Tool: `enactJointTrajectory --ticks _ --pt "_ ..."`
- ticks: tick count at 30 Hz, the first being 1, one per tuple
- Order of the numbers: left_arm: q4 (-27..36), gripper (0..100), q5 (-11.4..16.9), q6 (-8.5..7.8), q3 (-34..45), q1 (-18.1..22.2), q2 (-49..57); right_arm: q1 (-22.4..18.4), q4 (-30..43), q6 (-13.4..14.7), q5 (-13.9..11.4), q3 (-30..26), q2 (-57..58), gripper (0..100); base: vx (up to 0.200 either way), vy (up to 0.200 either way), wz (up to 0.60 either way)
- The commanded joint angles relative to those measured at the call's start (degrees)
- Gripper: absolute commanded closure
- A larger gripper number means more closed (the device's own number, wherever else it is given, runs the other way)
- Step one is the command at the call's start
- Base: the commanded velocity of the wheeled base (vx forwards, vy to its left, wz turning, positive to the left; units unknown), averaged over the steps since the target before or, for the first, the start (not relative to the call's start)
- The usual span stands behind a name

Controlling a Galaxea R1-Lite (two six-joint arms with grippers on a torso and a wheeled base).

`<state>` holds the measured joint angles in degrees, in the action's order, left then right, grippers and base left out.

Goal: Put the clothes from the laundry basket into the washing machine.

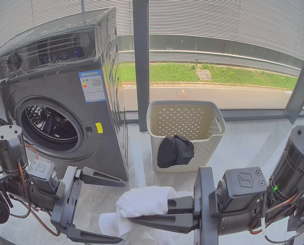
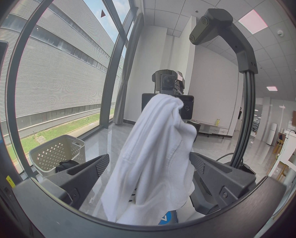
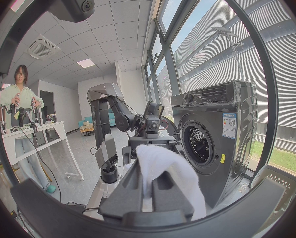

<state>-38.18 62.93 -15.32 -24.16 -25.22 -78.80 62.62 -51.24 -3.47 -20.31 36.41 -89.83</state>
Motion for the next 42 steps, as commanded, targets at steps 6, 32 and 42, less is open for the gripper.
enactJointTrajectory --ticks 6,32,42 --pt "-0.23 0 0.09 -0.32 -0.01 -0.44 -2.94 0.22 0.0 0.22 -0.17 0.94 -0.96 100 0.0 0.0 0.0" --pt "-6.2 100 -0.17 -0.67 -0.1 -2.46 -7.07 2.77 0.0 3.12 -1.22 6.48 -6.94 100 0.0 0.0 0.0" --pt "-6.2 100 -1.49 -0.32 -2.91 1.93 -7.24 -9.01 0.0 4.18 0.18 -0.11 -0.61 100 0.0 0.0 0.0"
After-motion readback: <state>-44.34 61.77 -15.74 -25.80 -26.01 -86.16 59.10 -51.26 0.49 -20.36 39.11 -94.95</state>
